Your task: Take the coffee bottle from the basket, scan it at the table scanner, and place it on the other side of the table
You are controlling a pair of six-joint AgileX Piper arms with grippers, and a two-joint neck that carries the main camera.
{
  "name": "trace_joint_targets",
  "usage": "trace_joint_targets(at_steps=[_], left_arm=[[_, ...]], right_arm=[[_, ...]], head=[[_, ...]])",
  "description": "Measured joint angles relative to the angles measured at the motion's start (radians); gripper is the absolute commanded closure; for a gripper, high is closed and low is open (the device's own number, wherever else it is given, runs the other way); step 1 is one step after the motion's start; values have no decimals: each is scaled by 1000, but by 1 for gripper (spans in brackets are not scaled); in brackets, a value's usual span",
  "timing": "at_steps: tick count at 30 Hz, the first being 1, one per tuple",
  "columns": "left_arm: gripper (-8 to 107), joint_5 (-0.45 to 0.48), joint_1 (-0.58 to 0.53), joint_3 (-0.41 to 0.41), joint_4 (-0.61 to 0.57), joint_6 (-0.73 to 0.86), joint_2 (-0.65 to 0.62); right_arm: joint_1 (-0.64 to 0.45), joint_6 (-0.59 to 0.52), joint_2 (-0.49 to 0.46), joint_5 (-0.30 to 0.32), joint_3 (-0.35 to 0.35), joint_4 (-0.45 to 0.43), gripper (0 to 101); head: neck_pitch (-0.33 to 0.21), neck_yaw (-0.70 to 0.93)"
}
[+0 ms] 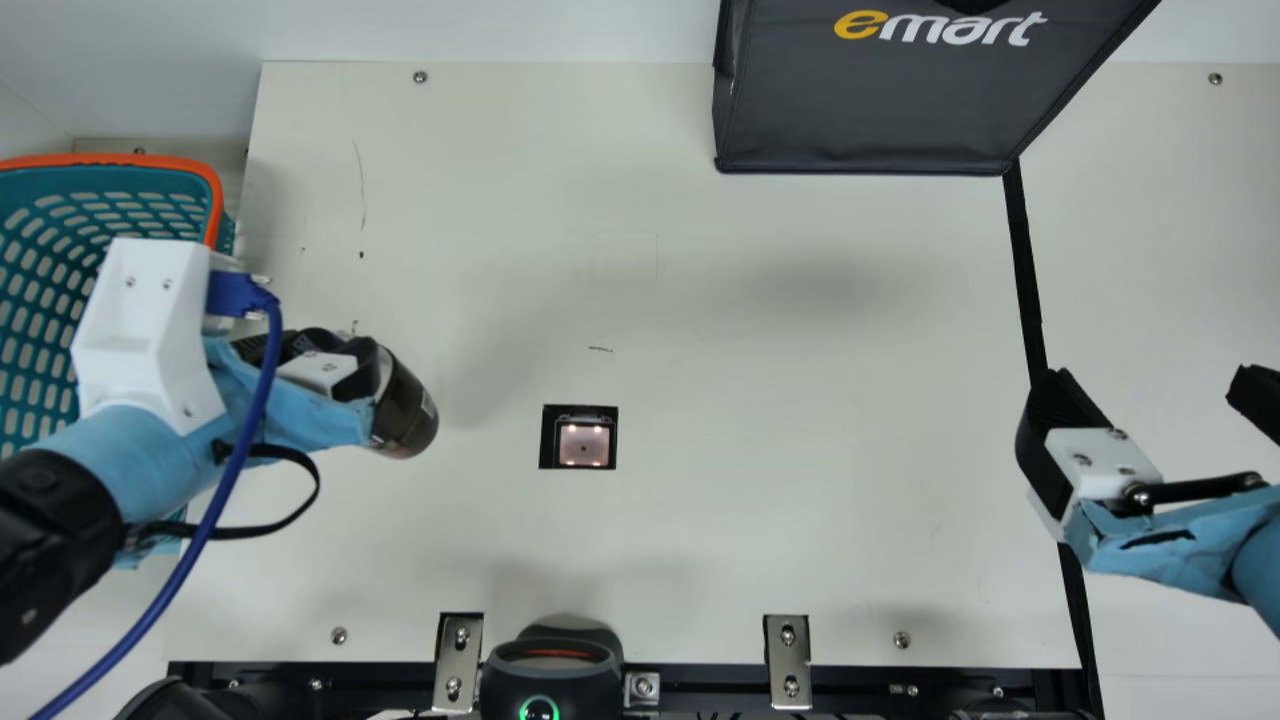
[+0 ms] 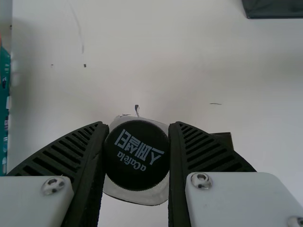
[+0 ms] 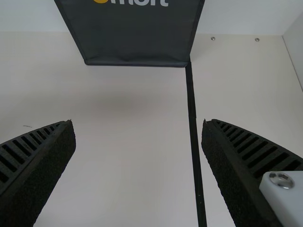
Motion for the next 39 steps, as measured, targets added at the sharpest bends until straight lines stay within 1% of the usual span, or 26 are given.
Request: trace_joint_targets(at_steps=[14, 23, 32, 39], left_arm=[[107, 35, -276, -42, 114, -239, 50], [107, 66, -434, -63, 169, -390, 91], [107, 99, -559, -84, 205, -537, 129], [107, 117, -616, -96, 216, -646, 161]], right_arm=[[0, 0, 0, 0, 0, 0, 6], [0, 0, 0, 0, 0, 0, 6], [0, 0, 0, 0, 0, 0, 6], [0, 0, 0, 0, 0, 0, 6]], head=[[0, 0], [0, 0], [0, 0], [0, 0]])
